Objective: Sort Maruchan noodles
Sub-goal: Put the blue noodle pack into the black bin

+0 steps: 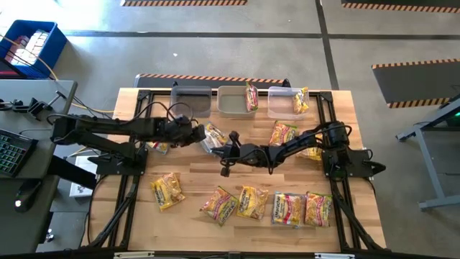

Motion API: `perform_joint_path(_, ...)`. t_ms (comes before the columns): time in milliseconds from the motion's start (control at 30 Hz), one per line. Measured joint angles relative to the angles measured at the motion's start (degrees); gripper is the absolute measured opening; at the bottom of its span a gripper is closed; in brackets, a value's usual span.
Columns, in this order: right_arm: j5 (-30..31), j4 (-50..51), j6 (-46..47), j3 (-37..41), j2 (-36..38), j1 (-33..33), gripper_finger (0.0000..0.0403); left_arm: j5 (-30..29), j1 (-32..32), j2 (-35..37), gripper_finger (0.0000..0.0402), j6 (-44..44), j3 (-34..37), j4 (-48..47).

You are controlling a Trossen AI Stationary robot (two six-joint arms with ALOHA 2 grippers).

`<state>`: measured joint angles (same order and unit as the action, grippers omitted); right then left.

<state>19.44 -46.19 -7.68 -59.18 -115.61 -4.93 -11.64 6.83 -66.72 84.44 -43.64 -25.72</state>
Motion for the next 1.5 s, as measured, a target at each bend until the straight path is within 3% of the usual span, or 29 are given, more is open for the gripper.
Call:
perform_joint_path(467, -0.60, 0.00, 0.11, 0.00, 0.00, 0.00, 0.0000, 7.88, 3.09, -5.11, 0.0228, 1.29, 0.04, -0.82)
perform_joint_path(867, -1.07, -0.02, 0.12, 0.00, 0.00, 0.00, 0.0000, 8.42, 6.44, -5.31, 0.0223, -5.03, 0.04, 0.82)
perform_joint_path(1033, -1.07, -0.02, 0.13, 0.00, 0.00, 0.00, 0.0000, 8.57, 6.69, -5.31, 0.0170, -8.55, 0.04, 0.74)
perform_joint_path(1300, -0.17, -0.77, -0.13, 0.00, 0.04, -0.73, 0.0019, 10.68, 8.05, -3.92, 0.0020, -19.20, 0.04, 0.52)
perform_joint_path(1500, -0.15, -1.18, 0.05, 0.01, 0.23, -1.14, 0.0095, 13.29, 13.17, 0.02, 0.0004, -29.10, -4.39, -8.80)
